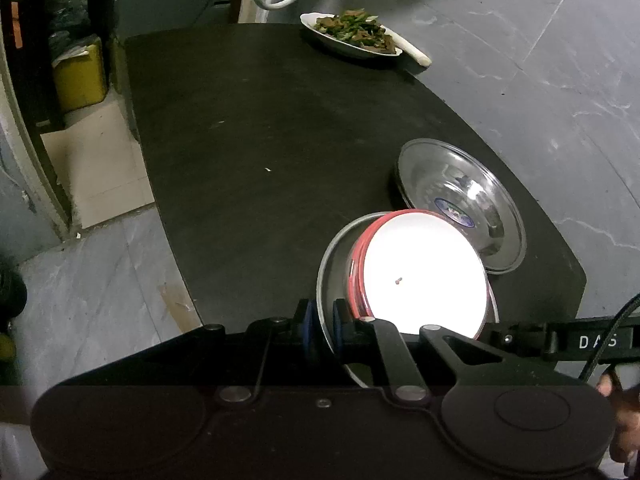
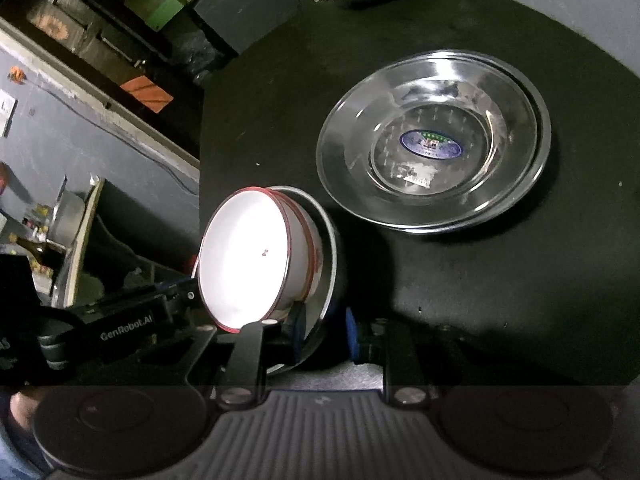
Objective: Organize plates and bowls
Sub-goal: 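Lift the bowl stack with the left tool toward the steel plate stack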
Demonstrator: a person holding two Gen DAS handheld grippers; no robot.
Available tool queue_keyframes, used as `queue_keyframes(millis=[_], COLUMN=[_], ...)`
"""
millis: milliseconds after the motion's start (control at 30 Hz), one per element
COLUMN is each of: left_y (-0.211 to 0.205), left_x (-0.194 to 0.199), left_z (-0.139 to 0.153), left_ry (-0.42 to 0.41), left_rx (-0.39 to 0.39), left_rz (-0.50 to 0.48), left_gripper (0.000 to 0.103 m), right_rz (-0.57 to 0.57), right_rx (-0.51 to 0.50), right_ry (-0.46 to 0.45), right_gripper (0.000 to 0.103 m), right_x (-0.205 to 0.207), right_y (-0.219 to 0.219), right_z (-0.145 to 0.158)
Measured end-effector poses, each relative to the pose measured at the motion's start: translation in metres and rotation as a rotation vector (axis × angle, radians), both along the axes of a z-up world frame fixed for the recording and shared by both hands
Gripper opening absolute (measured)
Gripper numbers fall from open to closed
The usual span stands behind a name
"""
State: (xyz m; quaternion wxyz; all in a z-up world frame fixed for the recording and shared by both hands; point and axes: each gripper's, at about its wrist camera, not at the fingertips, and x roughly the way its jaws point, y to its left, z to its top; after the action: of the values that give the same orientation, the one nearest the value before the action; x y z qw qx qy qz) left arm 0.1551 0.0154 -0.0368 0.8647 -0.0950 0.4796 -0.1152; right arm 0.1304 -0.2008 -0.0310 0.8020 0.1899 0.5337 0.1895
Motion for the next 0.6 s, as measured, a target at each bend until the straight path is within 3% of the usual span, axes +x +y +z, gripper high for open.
queue_keyframes(millis=[100,167,200,600], left_y=[-0.0009,-0.0021,-0.0026,-0.0004], left_x=[0.0001,0.0000,-0.0004,-0.0093], left_z=[0.0007,0.0012,0.0014,0.0023], left_ry=[0.002,0.003,0.002,0.020], left_rx=[0.006,0.010,0.013,0.013], left_rz=[0.002,0.003,0.001,0.009], left_gripper=[0.011,0.010,0.010,0.010], right_rz=[-0.020,-0.024,-0.023,-0.033], right_rx=[0.004,0.012,0.019,0.026], right_ry=[0.018,0.016,0.012,0.009], right_gripper=[0.032,0.030,0.023,0.022], right_x=[0.0005,-0.0002,-0.0008,-0.0079], right_y=[-0.0021,-0.0037,-0.0034,-0.0032], right_z=[-0.0035,-0.0052,-0.0055,-0.0050])
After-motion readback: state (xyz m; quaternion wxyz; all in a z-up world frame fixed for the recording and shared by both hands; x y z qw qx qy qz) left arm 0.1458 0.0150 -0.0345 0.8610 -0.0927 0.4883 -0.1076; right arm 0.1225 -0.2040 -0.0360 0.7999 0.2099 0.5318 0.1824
